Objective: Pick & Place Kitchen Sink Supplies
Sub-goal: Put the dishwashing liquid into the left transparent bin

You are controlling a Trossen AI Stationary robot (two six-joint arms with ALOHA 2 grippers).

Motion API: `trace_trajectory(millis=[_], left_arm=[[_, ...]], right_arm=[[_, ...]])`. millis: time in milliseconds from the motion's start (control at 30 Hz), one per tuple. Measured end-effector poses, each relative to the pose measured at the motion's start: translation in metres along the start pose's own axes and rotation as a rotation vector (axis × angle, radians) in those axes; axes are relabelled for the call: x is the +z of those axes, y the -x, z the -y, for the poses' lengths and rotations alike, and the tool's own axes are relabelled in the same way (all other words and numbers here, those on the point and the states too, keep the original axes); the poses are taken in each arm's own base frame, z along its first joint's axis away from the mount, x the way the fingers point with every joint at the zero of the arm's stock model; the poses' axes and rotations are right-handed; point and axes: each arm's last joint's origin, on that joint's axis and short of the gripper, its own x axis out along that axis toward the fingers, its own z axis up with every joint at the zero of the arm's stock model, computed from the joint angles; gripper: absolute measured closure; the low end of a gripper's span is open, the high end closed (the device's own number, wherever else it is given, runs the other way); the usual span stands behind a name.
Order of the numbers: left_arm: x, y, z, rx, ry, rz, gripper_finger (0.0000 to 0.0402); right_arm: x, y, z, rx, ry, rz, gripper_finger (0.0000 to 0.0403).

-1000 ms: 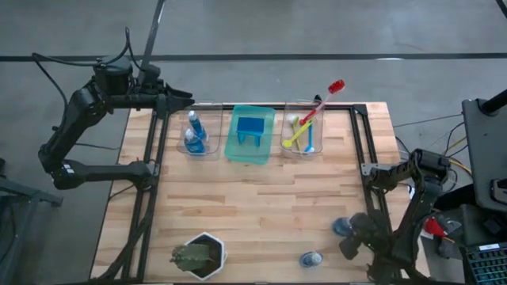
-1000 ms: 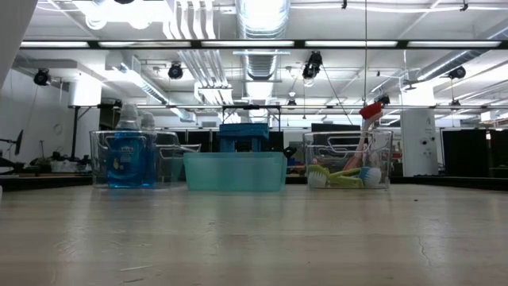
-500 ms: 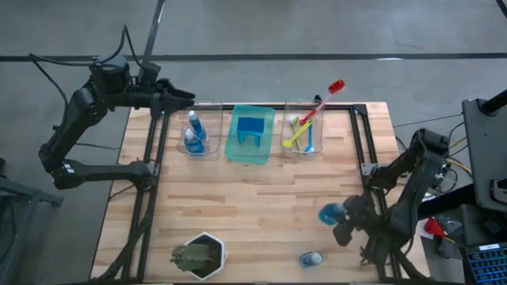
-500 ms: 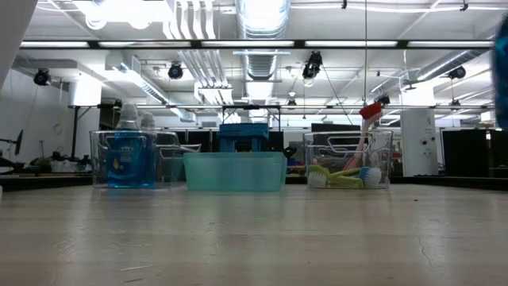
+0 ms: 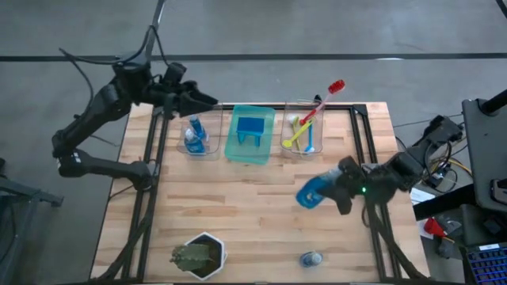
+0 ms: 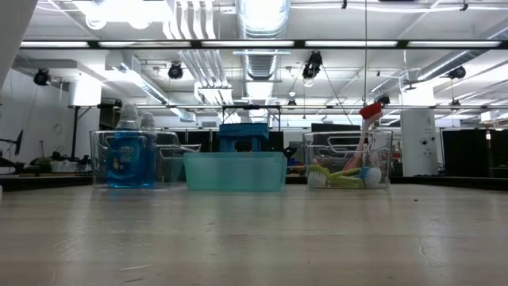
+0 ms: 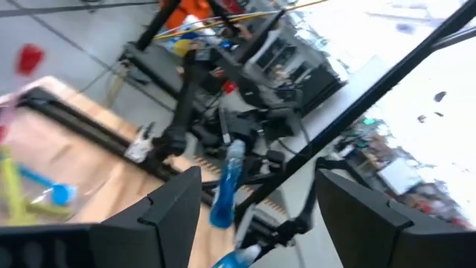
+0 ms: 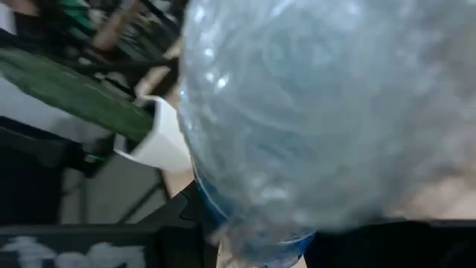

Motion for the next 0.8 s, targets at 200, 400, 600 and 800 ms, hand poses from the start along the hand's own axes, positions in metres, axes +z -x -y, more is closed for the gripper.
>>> trace_trajectory(millis=[200, 400, 600, 800], left_arm=[[0.0, -0.035, -0.004, -0.066, 0.067, -0.015, 0.0147], [-0.01, -0.067, -0.017, -0.052, 0.148, -0.088, 0.0147], [-0.025, -0.1, -0.025, -0.032, 0.163, -0.16, 0.0147], [-0.049, -0.137, -0.031, -0.029, 0.217, -0.263, 0.0147]], right_arm=[[0.029, -0.02, -0.006, 0.144, -0.041, -0.061, 0.0276], [0.045, -0.051, -0.007, 0.238, -0.106, -0.195, 0.0273], [0.053, -0.078, -0.005, 0.283, -0.137, -0.264, 0.0273], [0.064, -0.096, -0.005, 0.303, -0.141, -0.259, 0.0273]])
